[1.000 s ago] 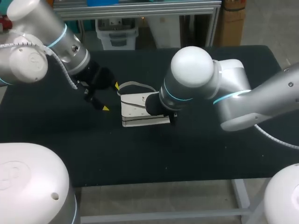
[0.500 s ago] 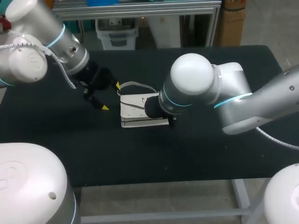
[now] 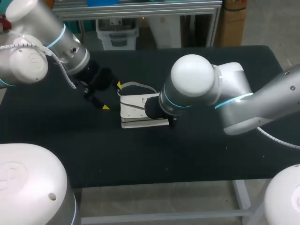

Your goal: Pick up the bag, open it, inspect its contents, close it, and place it on the opposite side

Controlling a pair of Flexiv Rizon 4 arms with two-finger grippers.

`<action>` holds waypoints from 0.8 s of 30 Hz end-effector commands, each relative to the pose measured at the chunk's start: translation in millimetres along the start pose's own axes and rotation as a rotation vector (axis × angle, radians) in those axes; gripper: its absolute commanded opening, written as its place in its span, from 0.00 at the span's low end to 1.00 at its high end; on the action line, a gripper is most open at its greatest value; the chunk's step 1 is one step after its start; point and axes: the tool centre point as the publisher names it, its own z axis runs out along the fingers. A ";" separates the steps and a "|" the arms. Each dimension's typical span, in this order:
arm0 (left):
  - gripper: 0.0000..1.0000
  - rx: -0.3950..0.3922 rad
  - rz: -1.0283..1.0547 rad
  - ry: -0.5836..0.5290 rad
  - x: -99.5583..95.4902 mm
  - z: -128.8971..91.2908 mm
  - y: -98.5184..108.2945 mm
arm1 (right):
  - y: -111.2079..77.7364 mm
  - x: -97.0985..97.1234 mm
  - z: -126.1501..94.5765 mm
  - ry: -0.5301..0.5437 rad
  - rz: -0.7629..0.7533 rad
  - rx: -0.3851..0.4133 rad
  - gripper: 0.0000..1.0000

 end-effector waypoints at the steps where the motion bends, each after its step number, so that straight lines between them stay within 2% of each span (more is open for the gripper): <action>1: 1.00 -0.004 0.038 -0.025 6.4 2.0 -1.4 | 7.2 10.4 8.2 -0.053 0.014 0.014 0.00; 8: 1.00 0.025 0.073 -0.061 4.2 -0.7 -3.2 | 12.2 10.8 5.8 -0.086 0.008 0.067 0.00; 18: 1.00 0.057 0.133 -0.090 -1.1 5.3 -12.0 | 13.5 11.6 11.8 -0.086 0.017 0.069 0.00; 24: 0.90 0.096 0.140 -0.095 -3.9 10.1 -14.2 | 12.5 11.2 12.7 -0.086 0.017 0.064 0.00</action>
